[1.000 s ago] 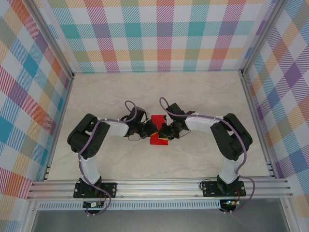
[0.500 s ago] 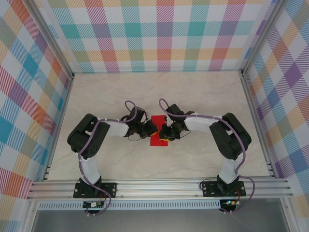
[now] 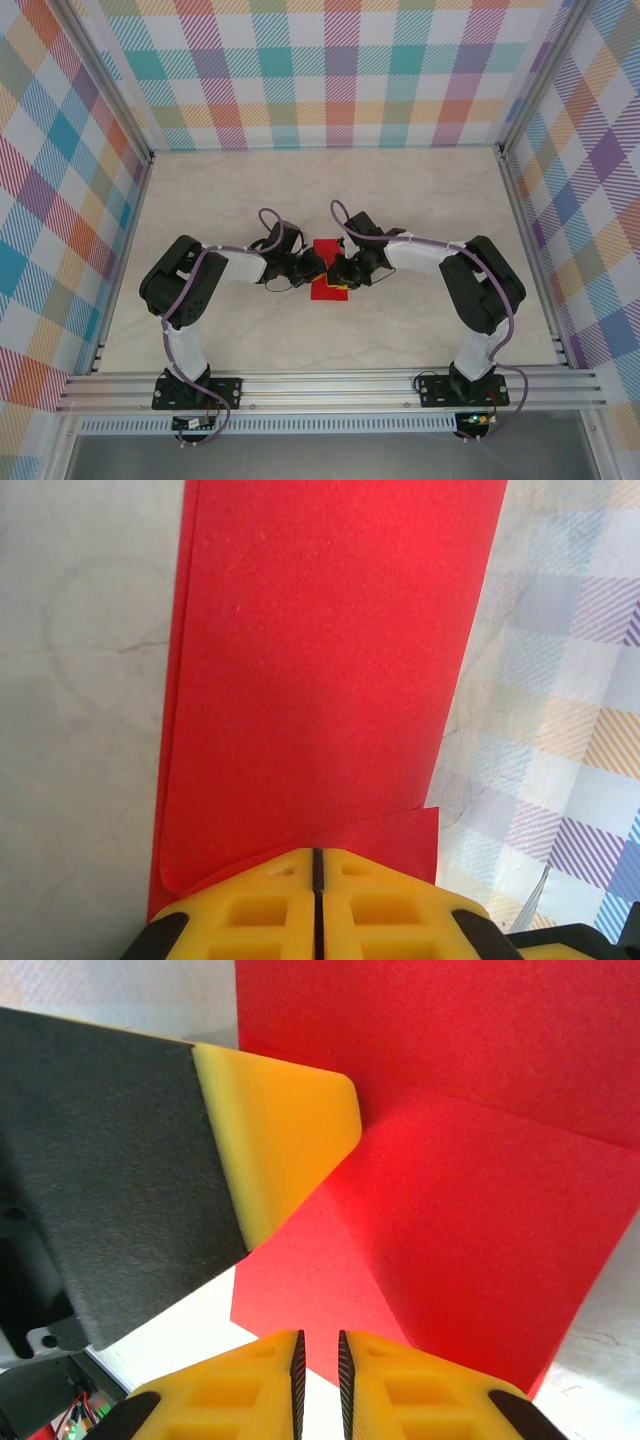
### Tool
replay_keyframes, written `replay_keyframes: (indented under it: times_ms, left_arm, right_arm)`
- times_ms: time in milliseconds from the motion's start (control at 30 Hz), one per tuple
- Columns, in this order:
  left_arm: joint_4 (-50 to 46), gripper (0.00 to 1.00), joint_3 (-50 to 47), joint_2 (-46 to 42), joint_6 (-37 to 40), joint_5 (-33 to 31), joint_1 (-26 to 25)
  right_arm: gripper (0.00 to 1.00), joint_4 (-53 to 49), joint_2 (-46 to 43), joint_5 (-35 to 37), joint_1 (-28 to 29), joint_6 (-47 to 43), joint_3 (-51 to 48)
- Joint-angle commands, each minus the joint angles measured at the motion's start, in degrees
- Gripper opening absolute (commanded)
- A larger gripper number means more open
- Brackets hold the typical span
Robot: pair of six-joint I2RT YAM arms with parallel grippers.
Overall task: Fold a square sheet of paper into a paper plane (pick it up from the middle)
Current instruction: Fold the triangle a second time at the center of the table.
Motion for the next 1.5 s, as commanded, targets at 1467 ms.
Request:
replay_keyframes:
  times_ms: [1467]
  left_arm:
    - [-5.06,0.08,-0.98,1.95,2.11,-1.51,-1.05]
  right_arm:
    - [0.2,-2.1,2.41,-1.62,0.54,-0.43,0.95]
